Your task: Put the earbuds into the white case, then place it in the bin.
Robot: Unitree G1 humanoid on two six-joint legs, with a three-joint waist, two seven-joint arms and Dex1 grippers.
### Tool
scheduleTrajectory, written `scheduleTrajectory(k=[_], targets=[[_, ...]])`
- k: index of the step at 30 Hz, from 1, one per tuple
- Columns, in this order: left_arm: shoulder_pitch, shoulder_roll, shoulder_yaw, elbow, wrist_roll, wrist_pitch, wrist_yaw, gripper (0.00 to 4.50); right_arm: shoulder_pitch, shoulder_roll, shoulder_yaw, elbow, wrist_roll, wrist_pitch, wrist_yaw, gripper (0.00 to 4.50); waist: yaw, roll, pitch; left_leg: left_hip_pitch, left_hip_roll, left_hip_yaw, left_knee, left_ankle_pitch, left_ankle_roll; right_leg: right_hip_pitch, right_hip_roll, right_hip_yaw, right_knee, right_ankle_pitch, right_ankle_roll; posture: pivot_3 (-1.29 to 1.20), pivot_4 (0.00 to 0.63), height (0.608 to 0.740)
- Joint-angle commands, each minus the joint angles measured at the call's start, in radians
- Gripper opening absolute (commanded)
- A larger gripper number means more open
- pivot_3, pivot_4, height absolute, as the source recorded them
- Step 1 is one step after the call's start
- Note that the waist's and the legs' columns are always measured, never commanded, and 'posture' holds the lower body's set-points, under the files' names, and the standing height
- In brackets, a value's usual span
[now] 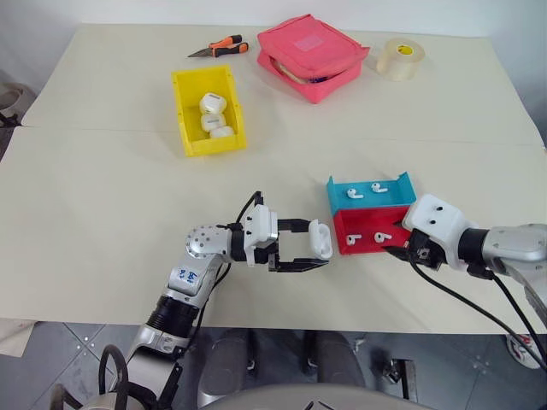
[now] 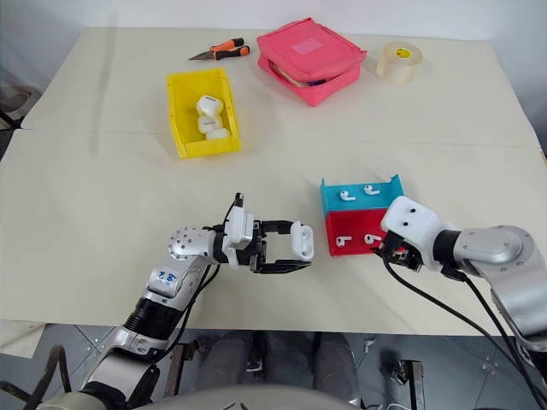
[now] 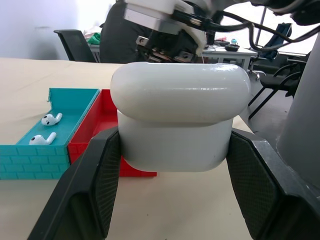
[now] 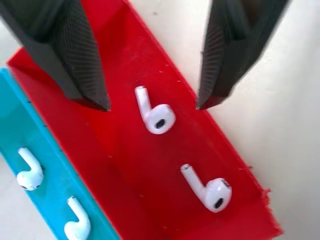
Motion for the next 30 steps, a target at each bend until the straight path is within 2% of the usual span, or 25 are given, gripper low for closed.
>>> scheduleTrajectory(k=[1,15,30], targets=[[0.008,-0.004,0.002,-0.042,-0.022,-0.008,0.001,2.78,-0.034,-0.037,0.025,-0.010,-0.007,-0.002,0.051,1.84,0.001,0.000,0.000,0.000,0.000,0.000,0.000,0.000,0.000,0.000,0.000,0.000,0.000,0.000,0.000,0.00,0.150,0.740],[0.022,-0.006,0.000,-0.059,-0.025,-0.004,0.013,2.78,-0.211,-0.046,0.198,0.138,-0.132,-0.159,0.191,1.84,-0.001,0.000,0.000,0.000,0.000,0.000,0.000,0.000,0.000,0.000,0.000,-0.001,0.000,0.000,0.000,0.00,0.150,0.740],[0.036,-0.001,0.001,-0.084,-0.021,0.001,0.030,2.78,-0.283,-0.001,0.242,0.233,-0.192,-0.235,0.281,1.84,-0.001,0.000,0.000,0.000,0.000,0.000,0.000,0.000,0.000,0.000,0.000,-0.001,0.000,0.000,0.000,0.00,0.150,0.740]])
